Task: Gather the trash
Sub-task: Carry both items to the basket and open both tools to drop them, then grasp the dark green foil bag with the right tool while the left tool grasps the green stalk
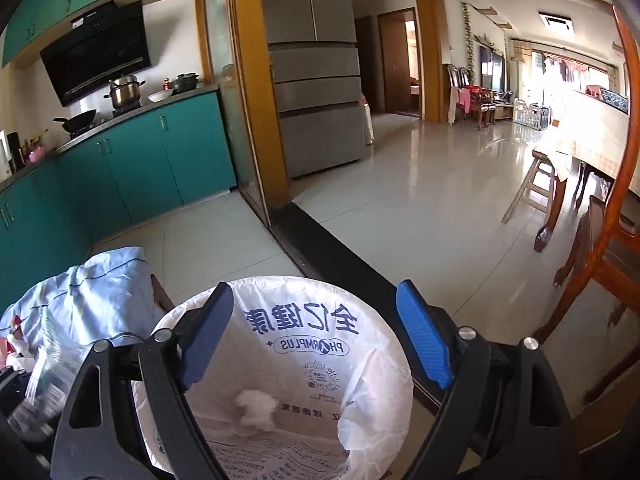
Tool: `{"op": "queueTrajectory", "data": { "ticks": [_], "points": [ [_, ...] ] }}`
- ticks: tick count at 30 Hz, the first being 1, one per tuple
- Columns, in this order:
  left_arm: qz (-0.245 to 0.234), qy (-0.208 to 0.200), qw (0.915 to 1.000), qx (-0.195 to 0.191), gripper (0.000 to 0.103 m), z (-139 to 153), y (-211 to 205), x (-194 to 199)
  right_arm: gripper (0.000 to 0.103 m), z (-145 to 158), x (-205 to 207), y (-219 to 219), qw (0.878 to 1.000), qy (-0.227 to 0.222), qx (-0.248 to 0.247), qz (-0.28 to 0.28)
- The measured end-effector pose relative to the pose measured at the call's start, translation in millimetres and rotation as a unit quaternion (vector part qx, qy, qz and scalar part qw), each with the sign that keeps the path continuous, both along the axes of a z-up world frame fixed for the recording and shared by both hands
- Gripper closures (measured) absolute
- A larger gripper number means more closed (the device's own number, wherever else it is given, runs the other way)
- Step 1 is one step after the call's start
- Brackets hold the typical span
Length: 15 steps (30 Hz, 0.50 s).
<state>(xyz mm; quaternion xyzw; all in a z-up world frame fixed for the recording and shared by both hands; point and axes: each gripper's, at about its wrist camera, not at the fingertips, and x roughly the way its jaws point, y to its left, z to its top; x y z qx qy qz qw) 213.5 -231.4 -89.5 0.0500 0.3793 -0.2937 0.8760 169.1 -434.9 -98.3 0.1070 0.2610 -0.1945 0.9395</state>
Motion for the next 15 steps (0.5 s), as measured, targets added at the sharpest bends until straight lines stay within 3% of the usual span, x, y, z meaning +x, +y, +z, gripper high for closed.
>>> {"op": "queueTrajectory", "data": {
  "ticks": [4, 7, 9, 12, 15],
  "points": [
    [0.025, -0.002, 0.9995, 0.02, 0.01, -8.2, 0.9, -0.8, 0.021, -6.1, 5.2, -0.6, 1.0, 0.012, -0.008, -0.003],
    [0.068, -0.012, 0.9974, 0.024, 0.01, 0.0, 27.0, -8.0, 0.021, -6.1, 7.4, 1.4, 1.0, 0.012, -0.01, 0.007],
    [0.106, -0.041, 0.9929, 0.036, 0.009, 10.2, 52.6, -19.3, 0.021, -2.1, 8.0, 7.2, 1.0, 0.003, -0.004, 0.024],
    [0.168, -0.099, 0.977, 0.086, 0.009, 21.0, 94.9, -43.4, 0.021, 4.7, 12.5, 31.9, 0.997, -0.011, -0.003, 0.07],
    [0.233, -0.109, 0.9607, 0.105, 0.008, 27.6, 150.4, -66.8, 0.019, 11.1, 19.6, 75.0, 0.989, -0.018, -0.009, 0.145]
  ]
}}
